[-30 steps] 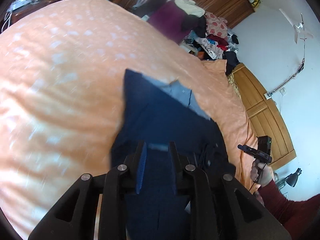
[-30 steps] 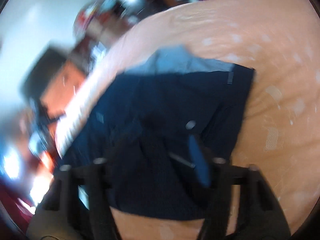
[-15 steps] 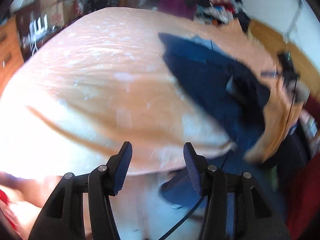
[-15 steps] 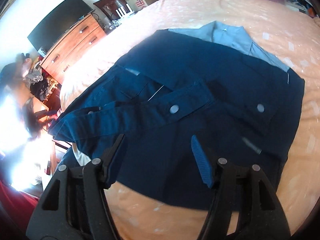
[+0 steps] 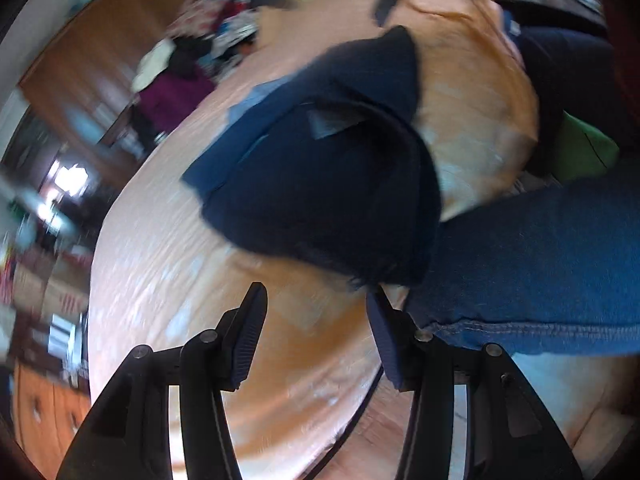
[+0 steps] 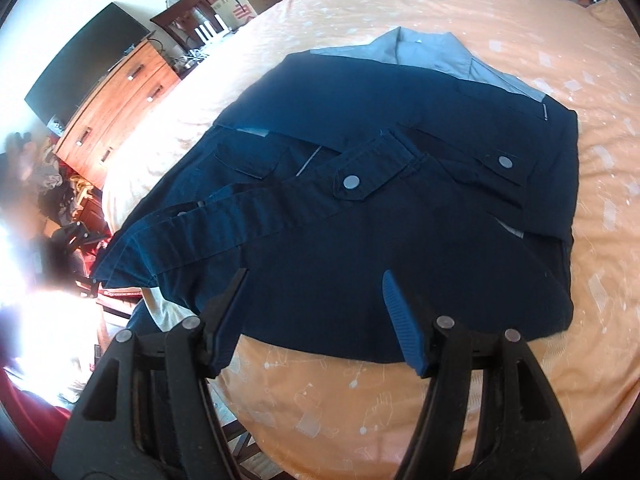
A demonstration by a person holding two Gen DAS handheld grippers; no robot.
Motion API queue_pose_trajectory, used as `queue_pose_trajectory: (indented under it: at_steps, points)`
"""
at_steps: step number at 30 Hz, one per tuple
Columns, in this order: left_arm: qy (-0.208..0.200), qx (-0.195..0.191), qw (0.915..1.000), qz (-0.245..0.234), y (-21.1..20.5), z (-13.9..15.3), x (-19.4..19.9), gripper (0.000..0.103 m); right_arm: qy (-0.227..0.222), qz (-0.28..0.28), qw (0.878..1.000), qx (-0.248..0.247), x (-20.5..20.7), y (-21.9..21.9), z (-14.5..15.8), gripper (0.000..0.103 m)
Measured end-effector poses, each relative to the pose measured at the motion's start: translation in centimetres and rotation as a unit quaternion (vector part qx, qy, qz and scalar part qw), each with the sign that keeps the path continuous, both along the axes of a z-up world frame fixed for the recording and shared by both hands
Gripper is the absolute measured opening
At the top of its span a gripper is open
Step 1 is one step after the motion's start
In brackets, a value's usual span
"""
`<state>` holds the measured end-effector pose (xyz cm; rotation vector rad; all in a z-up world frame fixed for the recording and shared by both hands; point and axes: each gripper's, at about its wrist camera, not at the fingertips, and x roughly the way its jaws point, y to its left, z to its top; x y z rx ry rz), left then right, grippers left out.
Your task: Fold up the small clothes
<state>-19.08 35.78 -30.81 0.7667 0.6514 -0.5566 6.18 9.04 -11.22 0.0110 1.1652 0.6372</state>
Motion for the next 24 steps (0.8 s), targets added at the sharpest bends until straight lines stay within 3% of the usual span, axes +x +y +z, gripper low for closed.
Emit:
queue_pose_trajectory:
  at_steps: [8, 12, 13, 15, 17, 20, 24]
  points:
    - [-0.043, 0.076, 0.9893, -0.117, -2.4, -0.4, -0.3, 0.054, 0.018, -0.024, 1.000, -0.001, 0.2, 0.7, -2.1, 0.066]
    - [-0.029, 0.061, 0.9863, -0.151, -3.4, -0.1, -0.4, 0.054, 0.025, -0.014, 1.000, -0.004, 0.1, 1.7, -2.5, 0.065]
    - [-0.013, 0.052, 0.9871, -0.151, -3.5, 0.0, -0.2, 0.054, 0.023, -0.014, 1.000, 0.000, 0.1, 1.7, -2.3, 0.065]
    - [0.032, 0.021, 0.9895, -0.139, -3.7, 0.1, 0.4, 0.043, 0.018, -0.016, 1.000, 0.011, 0.1, 1.3, -1.6, 0.066]
    - [0.064, -0.032, 0.9913, -0.111, -3.1, 0.8, 1.3, 0.025, 0.011, -0.022, 1.000, 0.018, 0.2, 0.6, -0.8, 0.065]
    - [0.111, -0.152, 0.9807, -0.053, -1.2, 1.9, 2.8, 0.018, 0.006, -0.029, 0.999, 0.022, 0.6, -0.8, -0.2, 0.064]
    - [0.119, -0.221, 0.9679, -0.008, -0.1, 2.2, 4.1, 0.015, 0.002, -0.036, 0.999, 0.009, 2.0, -2.8, 0.2, 0.065]
